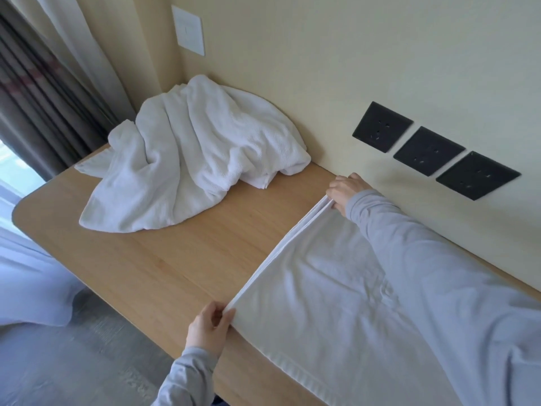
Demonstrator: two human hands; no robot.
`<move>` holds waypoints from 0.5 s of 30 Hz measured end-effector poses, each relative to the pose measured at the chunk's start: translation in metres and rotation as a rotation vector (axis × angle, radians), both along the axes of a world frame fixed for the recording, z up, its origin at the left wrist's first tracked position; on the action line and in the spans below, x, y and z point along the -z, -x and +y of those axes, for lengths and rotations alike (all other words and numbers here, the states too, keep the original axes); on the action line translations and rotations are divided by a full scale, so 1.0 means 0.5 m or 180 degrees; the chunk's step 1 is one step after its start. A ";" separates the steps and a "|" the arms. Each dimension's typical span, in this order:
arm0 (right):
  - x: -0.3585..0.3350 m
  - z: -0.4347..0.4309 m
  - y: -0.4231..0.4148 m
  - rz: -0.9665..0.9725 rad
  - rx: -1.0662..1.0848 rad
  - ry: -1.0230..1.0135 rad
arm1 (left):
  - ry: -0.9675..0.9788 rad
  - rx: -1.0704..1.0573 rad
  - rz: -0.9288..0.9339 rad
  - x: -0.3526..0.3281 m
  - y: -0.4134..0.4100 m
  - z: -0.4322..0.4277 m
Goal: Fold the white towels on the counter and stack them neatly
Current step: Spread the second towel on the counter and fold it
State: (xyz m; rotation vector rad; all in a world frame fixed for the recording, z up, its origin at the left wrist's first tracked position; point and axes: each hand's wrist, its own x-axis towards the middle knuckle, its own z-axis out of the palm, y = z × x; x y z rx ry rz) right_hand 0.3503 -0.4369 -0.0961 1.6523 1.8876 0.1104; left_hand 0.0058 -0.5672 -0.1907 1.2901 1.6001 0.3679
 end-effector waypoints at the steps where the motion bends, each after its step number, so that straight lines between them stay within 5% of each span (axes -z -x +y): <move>1: -0.003 -0.009 -0.002 -0.0026 0.0009 -0.0034 | -0.0070 -0.0056 0.0004 -0.002 -0.003 -0.005; 9: -0.113 -0.095 -0.050 -0.0067 0.0140 -0.0864 | -0.1026 -0.0418 -0.0363 -0.087 -0.041 -0.035; 15: -0.317 -0.232 -0.123 0.0509 0.0378 -0.1972 | -0.1980 -0.0508 -0.0772 -0.276 -0.086 0.014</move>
